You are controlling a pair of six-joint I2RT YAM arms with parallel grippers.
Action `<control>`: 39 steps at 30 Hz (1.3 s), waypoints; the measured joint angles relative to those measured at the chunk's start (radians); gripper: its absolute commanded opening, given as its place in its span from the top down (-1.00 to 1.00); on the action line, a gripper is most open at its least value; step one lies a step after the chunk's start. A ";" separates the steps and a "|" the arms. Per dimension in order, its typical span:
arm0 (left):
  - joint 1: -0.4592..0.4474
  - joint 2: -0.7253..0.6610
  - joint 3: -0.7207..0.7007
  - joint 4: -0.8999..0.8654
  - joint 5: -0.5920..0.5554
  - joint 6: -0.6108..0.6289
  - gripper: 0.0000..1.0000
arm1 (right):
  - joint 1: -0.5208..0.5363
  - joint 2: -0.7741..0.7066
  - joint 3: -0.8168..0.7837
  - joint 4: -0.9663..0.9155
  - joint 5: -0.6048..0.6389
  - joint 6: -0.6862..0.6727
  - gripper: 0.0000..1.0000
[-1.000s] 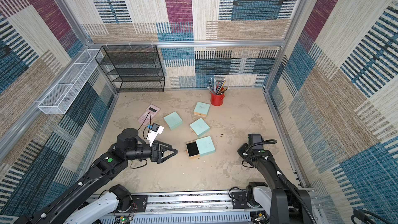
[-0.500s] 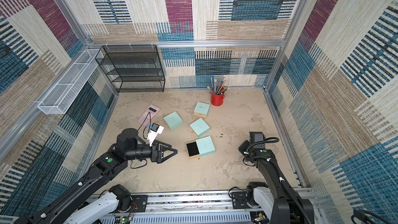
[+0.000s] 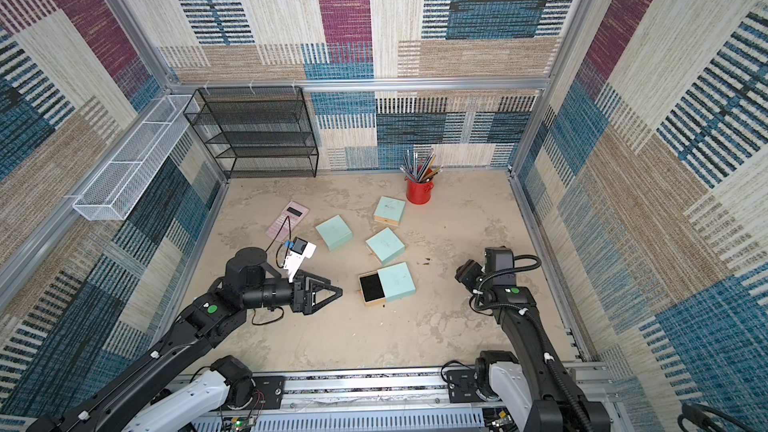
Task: Take out the earrings from the drawer-style jewelry box
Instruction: Place the earring at the center of the board, then close the drawer of the jewelry box.
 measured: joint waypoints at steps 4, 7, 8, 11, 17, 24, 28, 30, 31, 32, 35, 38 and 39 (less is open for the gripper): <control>0.000 0.031 -0.006 0.018 -0.022 -0.048 -0.97 | 0.115 0.041 0.085 0.013 0.003 -0.046 -0.89; 0.000 0.068 -0.035 0.055 -0.060 -0.099 -0.96 | 0.209 0.093 0.094 0.069 -0.039 -0.069 -0.99; 0.000 0.087 -0.047 0.070 -0.083 -0.122 -0.96 | 0.236 0.123 0.092 0.096 -0.060 -0.077 -0.99; 0.002 0.172 -0.072 0.107 -0.133 -0.204 -0.96 | 0.298 0.242 0.088 0.169 -0.114 -0.095 -0.99; 0.003 0.423 -0.090 0.231 -0.153 -0.320 -0.96 | 0.325 0.354 0.026 0.341 -0.221 -0.103 -0.99; -0.015 0.663 -0.046 0.411 -0.125 -0.398 -0.97 | 0.330 0.427 -0.031 0.511 -0.331 -0.053 -0.99; -0.035 0.756 -0.010 0.510 -0.098 -0.436 -0.97 | 0.330 0.448 -0.035 0.572 -0.366 -0.031 -0.99; -0.048 0.787 0.013 0.534 -0.087 -0.450 -0.97 | 0.330 0.454 -0.035 0.586 -0.378 -0.028 -0.99; -0.053 0.800 0.025 0.546 -0.078 -0.450 -0.97 | 0.330 0.457 -0.035 0.593 -0.384 -0.027 -0.99; -0.058 0.814 0.037 0.558 -0.073 -0.452 -0.96 | 0.330 0.461 -0.036 0.600 -0.390 -0.027 -0.99; -0.063 0.844 0.055 0.594 -0.061 -0.462 -0.96 | 0.330 0.476 -0.036 0.618 -0.405 -0.023 -0.99; -0.067 0.859 0.063 0.602 -0.053 -0.473 -0.96 | 0.331 0.483 -0.036 0.625 -0.414 -0.023 -1.00; -0.068 0.863 0.065 0.605 -0.050 -0.476 -0.97 | 0.331 0.486 -0.036 0.630 -0.417 -0.023 -1.00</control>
